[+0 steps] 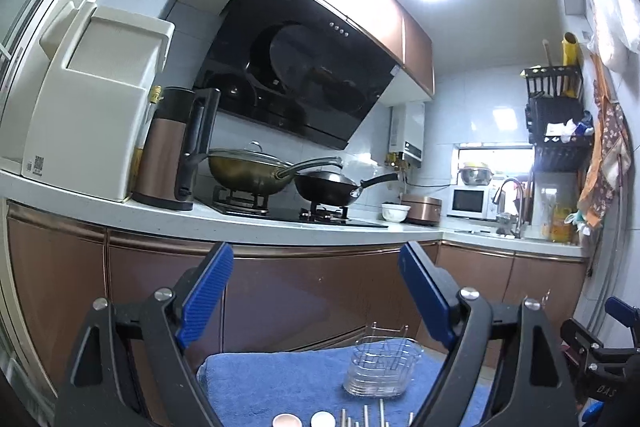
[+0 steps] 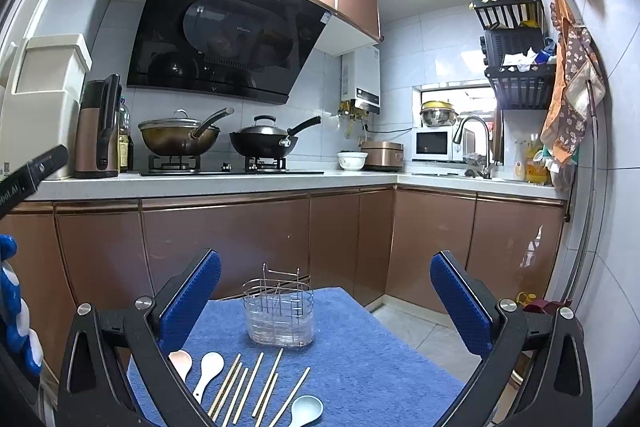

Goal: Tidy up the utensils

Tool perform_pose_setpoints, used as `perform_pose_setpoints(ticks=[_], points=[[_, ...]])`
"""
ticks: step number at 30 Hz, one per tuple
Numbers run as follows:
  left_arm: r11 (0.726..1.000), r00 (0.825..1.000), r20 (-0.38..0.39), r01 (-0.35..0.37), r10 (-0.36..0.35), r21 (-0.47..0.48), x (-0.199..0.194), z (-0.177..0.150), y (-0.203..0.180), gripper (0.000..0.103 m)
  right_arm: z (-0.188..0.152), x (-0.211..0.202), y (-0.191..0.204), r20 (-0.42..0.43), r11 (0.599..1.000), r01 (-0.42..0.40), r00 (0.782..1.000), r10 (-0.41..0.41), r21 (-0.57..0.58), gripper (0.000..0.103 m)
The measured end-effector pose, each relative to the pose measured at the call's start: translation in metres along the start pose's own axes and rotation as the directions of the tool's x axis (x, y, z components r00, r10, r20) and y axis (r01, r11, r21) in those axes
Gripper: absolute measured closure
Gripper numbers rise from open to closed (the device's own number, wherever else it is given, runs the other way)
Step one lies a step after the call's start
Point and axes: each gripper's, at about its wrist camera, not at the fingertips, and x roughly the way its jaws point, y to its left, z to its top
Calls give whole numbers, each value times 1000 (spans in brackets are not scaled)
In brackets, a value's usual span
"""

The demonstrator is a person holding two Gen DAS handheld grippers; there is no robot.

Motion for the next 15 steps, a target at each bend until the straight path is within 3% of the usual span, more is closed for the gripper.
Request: perform_pose_setpoints(ticks=[9,12,15], points=[[999,997,-69,-14,16,33,23,-10,0,19,-7,23,-2,-58,1000,-21,998,22,15,0],[999,992,-125,-3,8,37,37,-20,-1,19,-10,34,-4,-92,999,-38,995,41,38,0],[999,976,-218,15,-7,35,58,-35,0,19,-17,49,-6,-142,997,-52,988,60,59,0]])
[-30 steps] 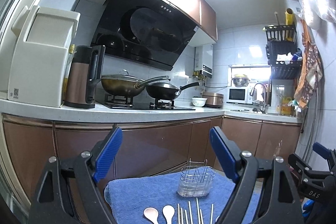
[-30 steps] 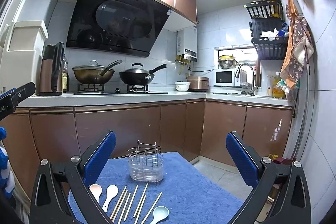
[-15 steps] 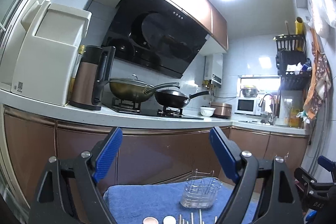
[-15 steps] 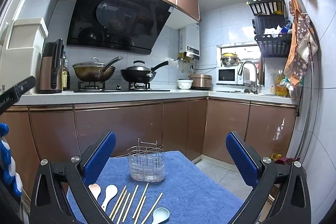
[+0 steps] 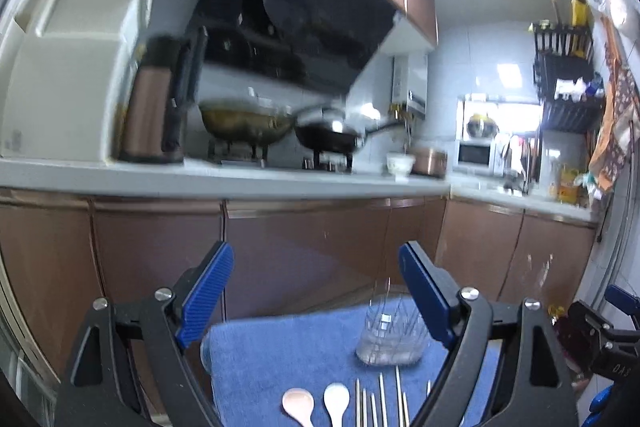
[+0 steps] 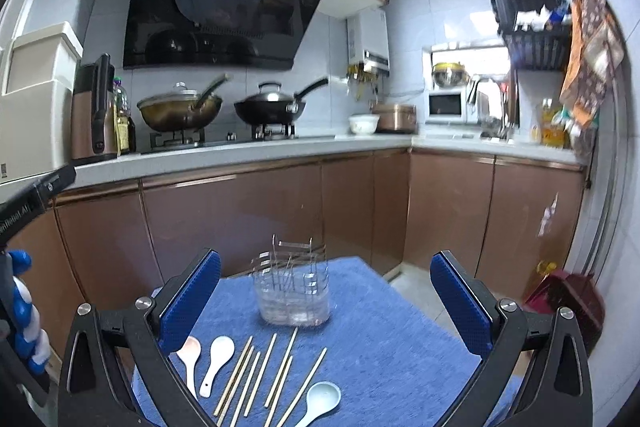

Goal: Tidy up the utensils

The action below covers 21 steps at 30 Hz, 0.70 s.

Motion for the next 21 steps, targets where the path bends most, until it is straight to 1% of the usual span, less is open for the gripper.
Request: perform_pose_setpoints(ticks=[3,6,7,8,9,11,12,13,14,15,16,17,18,20,21], points=[[1000,995,-96,25,-26,-14,23,-13,5,19,-7,18,0,-58,1000,-18,998,19,14,0],[998,979,-200,43,-49,-37,51,-30,9,19,-14,35,-1,-115,999,-33,993,36,26,0],[998,972,-229,51,-60,-43,58,-35,10,19,-16,40,-1,-132,999,-35,991,39,28,0],[996,960,-268,68,-79,-51,69,-41,11,19,-19,47,0,-150,999,-38,988,42,29,0],[995,941,-322,87,-100,-56,83,-49,11,19,-22,56,-1,-181,998,-45,982,50,35,0],[991,897,-422,121,-134,-58,108,-63,10,19,-28,71,-3,-232,997,-61,970,72,54,0],[987,866,-475,145,-157,-64,122,-71,9,20,-32,84,-5,-273,995,-71,958,87,69,0],[985,841,-513,161,-174,-69,134,-78,9,20,-36,94,-6,-307,994,-76,947,96,78,1],[981,806,-561,176,-189,-78,148,-87,8,20,-40,104,-8,-333,993,-78,937,102,84,3],[979,777,-597,187,-201,-87,160,-95,7,20,-47,118,-10,-377,991,-86,919,117,99,8],[975,742,-635,198,-214,-97,173,-103,6,21,-51,128,-13,-409,988,-96,902,138,122,11],[974,711,-668,202,-218,-103,185,-111,6,21,-59,143,-17,-452,980,-112,874,175,164,18],[973,685,-695,203,-220,-108,195,-118,4,24,-65,154,-20,-486,974,-118,851,201,195,25],[969,628,-744,219,-229,-113,215,-134,2,32,-82,179,-26,-546,959,-123,800,248,257,31],[969,603,-764,221,-228,-115,225,-140,4,39,-88,189,-29,-570,953,-118,778,263,279,37]])
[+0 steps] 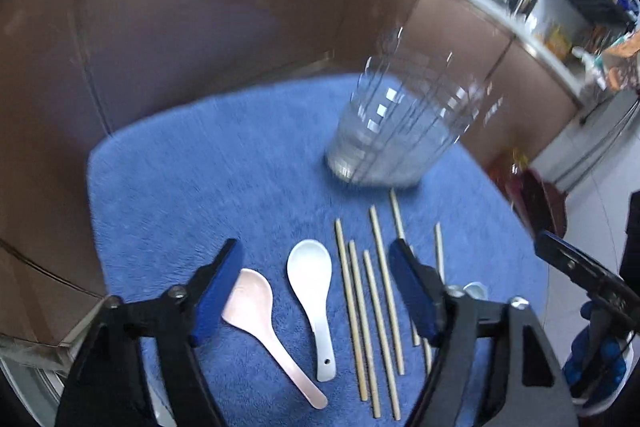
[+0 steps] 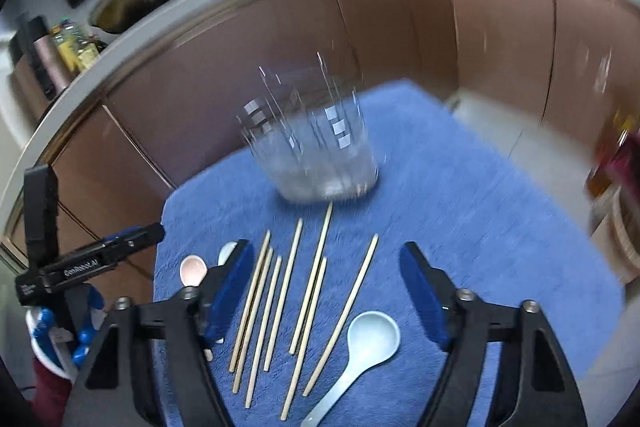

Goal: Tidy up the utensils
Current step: 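Grasp a white spoon with the left tool while the right tool grasps a wooden chopstick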

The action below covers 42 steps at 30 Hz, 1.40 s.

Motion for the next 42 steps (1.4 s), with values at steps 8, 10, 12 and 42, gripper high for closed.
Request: perform_pose_setpoints(ticks=[8,10,12,42], points=[[999,980,-198,7,-18,-53,69,12,22,69,2,82,-27,-236,997,1,972,16,71,61],[998,975,-219,10,-23,-60,78,13,23,69,2,97,-36,-267,996,-1,963,25,87,65],[998,970,-240,16,-29,-58,87,14,24,71,6,109,-41,-291,995,1,956,28,99,69],[999,959,-284,10,-1,33,126,8,13,95,12,170,-39,-347,991,94,936,-56,92,95]])
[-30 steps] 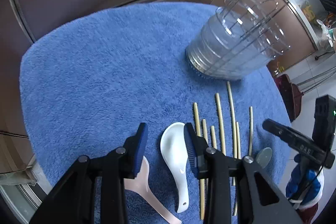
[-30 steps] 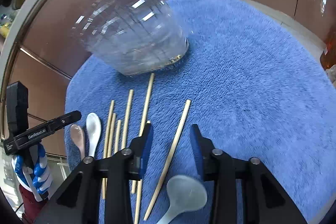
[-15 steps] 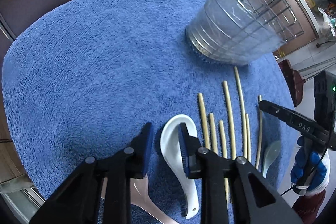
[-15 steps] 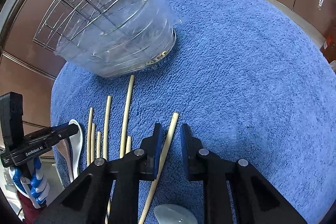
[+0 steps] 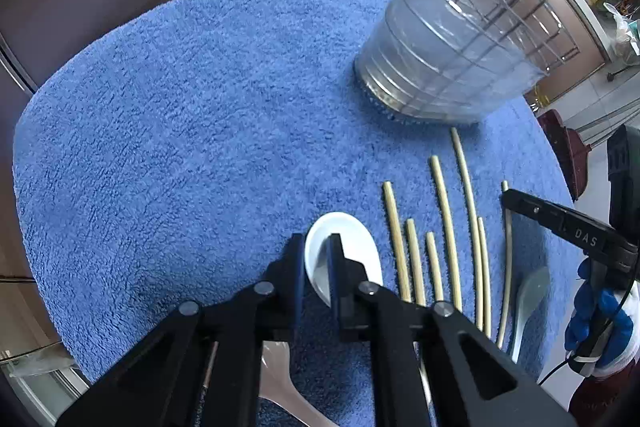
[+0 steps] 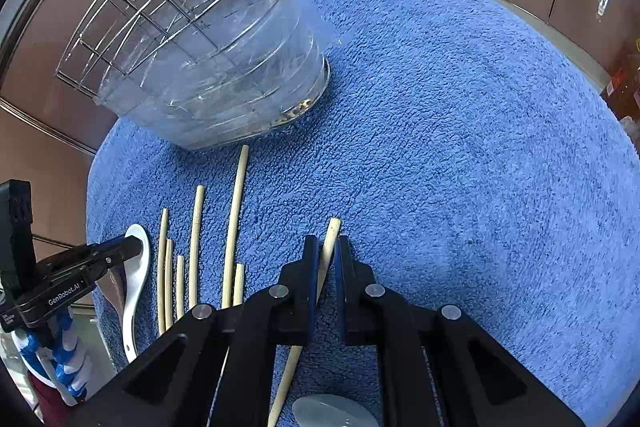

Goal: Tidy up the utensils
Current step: 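Grasp a white spoon with the left tool while the right tool grasps a wooden chopstick, then lift the spoon with the left tool while the right tool carries its chopstick into the holder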

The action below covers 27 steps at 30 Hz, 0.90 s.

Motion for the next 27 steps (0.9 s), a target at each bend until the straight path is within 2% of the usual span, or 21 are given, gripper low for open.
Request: perform_pose_setpoints(ticks=[6,11,16,20,27], points=[[999,998,65,-19,18,25,-20,-8,1,99,-9,-15,-9,31,999,-51,998,50,8,96],[998,988,146,-48,42,35,-41,-17,-3,99,-21,-41,-4,105,995,-88,990,91,-37,96],[992,963,255,-112,92,64,-73,-31,-16,99,-34,-75,-5,197,992,-98,974,111,-74,97],[987,944,311,-142,114,69,-96,-40,-23,99,-43,-102,2,270,991,-89,956,114,-105,97],[987,907,405,-151,116,55,-138,-48,-34,99,-59,-158,12,382,987,-66,917,117,-144,97]])
